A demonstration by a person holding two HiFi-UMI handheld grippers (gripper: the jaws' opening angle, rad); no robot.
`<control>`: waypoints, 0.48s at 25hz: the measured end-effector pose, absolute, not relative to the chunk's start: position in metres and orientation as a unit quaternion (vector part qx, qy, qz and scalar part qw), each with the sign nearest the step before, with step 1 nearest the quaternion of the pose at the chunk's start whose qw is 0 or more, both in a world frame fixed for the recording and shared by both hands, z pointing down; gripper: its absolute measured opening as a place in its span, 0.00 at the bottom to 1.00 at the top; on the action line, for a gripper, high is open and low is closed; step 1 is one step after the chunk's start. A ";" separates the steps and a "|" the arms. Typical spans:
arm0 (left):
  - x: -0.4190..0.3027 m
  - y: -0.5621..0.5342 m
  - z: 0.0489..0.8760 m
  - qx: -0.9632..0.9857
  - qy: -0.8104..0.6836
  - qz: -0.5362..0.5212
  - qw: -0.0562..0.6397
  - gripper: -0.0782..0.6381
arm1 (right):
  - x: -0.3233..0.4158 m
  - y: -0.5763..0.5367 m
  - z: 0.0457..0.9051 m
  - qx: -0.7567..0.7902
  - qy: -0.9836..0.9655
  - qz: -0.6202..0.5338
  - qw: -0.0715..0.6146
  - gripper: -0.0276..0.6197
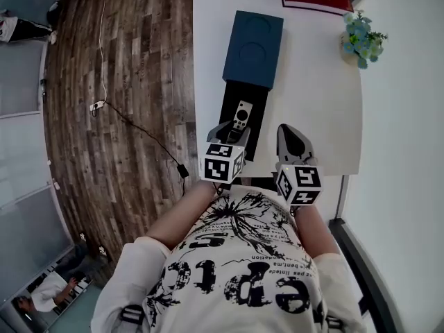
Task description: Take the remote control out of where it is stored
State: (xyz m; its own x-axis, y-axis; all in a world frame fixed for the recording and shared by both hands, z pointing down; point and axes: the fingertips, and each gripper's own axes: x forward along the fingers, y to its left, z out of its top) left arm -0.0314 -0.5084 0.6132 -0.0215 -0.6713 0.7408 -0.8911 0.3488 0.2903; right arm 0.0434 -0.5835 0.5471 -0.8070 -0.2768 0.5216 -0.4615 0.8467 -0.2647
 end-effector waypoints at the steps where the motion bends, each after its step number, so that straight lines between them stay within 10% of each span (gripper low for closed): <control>1: -0.031 -0.510 0.617 0.552 -0.703 0.137 0.427 0.35 | 0.042 -0.587 0.547 0.193 -0.932 0.192 0.240 0.05; 12: -0.038 -0.525 0.657 0.515 -0.687 0.213 0.466 0.45 | 0.047 -0.618 0.557 0.183 -0.930 0.201 0.249 0.05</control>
State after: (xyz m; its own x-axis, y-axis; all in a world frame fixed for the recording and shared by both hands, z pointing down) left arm -0.0376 -0.5246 0.6572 -0.0349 -0.5095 0.8597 -0.9059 0.3794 0.1880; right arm 0.0470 -0.6181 0.5568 -0.8094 -0.2401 0.5360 -0.4399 0.8525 -0.2824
